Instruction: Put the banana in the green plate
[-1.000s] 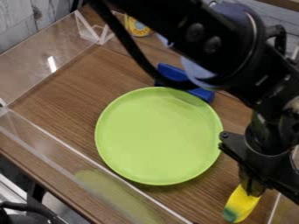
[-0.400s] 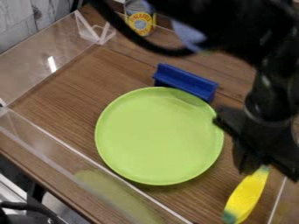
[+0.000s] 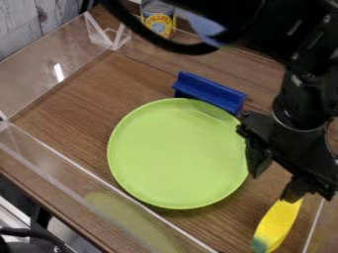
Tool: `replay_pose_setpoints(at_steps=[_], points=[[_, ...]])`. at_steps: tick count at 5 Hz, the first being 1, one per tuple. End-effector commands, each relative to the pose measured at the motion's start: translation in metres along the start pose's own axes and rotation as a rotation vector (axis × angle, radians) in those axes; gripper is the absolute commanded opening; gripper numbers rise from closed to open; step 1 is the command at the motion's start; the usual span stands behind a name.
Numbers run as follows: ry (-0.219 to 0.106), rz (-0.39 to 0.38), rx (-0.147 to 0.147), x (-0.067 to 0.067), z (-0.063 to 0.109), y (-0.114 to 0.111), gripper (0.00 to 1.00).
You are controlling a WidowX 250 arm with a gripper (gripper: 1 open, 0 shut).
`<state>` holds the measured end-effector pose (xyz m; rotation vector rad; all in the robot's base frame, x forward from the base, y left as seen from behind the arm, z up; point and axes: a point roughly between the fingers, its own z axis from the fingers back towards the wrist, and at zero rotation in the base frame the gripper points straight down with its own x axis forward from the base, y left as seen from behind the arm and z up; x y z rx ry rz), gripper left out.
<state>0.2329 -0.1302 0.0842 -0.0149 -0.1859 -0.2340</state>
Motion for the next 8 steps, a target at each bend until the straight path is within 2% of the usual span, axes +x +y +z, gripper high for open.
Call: replay_pose_setpoints(at_steps=[1,6,7,8], points=[[-0.042,0.006,-0.014,0.006,0.003,-0.003,1.00],[-0.052,0.034,-0.038,-0.004,-0.050,-0.018,1.00],[-0.050,0.040,-0.037,-0.005,-0.054,-0.018,0.00],[-0.024,0.038,-0.027,-0.006,-0.046,-0.016,0.00]])
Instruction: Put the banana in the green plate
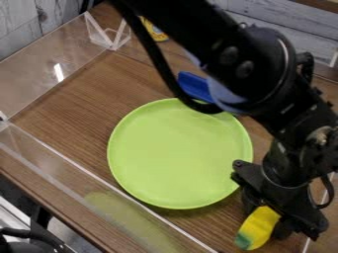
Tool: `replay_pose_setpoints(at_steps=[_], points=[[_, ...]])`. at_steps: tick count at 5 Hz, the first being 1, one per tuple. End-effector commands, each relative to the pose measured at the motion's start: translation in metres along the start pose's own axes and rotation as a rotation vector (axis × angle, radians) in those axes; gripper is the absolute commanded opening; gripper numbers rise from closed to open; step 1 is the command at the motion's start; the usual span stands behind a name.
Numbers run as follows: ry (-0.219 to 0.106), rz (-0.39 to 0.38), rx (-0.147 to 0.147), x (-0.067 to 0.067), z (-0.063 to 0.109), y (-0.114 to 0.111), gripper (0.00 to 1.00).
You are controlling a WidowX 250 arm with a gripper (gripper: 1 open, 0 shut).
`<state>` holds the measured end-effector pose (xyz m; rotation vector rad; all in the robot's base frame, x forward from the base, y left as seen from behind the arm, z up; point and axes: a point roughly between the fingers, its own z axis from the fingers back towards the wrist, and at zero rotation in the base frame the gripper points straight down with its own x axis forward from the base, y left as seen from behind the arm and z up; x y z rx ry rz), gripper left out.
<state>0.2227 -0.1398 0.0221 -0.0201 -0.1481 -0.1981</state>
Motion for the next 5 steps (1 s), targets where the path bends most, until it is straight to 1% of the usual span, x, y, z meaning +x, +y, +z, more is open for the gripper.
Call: replay_pose_setpoints(at_steps=[1,2,3,4,5], points=[[-0.033,0.004,-0.011,0.012,0.023,-0.002,0.00],[-0.020,0.016,0.004,0.012,0.037,0.001,0.00],[-0.033,0.025,0.032,0.016,0.066,0.011,0.00],[-0.034,0.045,0.059,0.022,0.087,0.037,0.00],[-0.039,0.080,0.081,0.024,0.099,0.069,0.00]])
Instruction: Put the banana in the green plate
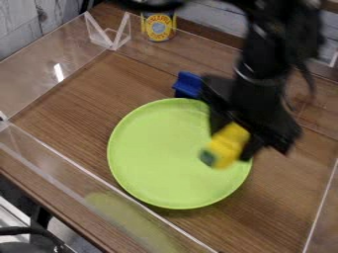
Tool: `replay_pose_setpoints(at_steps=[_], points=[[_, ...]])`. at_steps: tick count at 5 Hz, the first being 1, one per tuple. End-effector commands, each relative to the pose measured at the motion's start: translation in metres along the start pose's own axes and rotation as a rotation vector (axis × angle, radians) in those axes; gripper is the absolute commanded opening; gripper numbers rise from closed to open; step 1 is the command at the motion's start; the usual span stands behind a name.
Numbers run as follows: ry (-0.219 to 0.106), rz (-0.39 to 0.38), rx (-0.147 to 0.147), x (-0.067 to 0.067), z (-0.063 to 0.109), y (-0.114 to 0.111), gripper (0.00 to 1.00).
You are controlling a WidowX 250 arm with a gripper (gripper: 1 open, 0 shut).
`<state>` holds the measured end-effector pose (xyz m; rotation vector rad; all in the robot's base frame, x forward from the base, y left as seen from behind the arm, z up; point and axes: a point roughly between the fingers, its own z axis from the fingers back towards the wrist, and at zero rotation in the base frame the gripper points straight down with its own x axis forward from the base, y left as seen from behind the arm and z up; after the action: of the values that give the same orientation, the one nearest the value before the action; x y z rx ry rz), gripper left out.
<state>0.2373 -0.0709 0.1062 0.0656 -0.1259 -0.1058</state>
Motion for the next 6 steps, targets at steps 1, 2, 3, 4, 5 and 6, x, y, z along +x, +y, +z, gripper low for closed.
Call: replay_pose_setpoints(at_steps=[1,2,3,4,5,6], points=[[-0.074,0.021,-0.020,0.003,0.009,0.011,0.00],[-0.079,0.039,-0.023,-0.001,-0.002,0.010,0.00],[-0.076,0.050,-0.027,-0.003,-0.005,0.012,1.00],[-0.062,0.057,-0.030,-0.005,-0.003,0.015,1.00],[-0.052,0.066,-0.034,-0.004,0.002,0.020,1.00],[-0.047,0.073,-0.040,-0.003,0.010,0.024,1.00]])
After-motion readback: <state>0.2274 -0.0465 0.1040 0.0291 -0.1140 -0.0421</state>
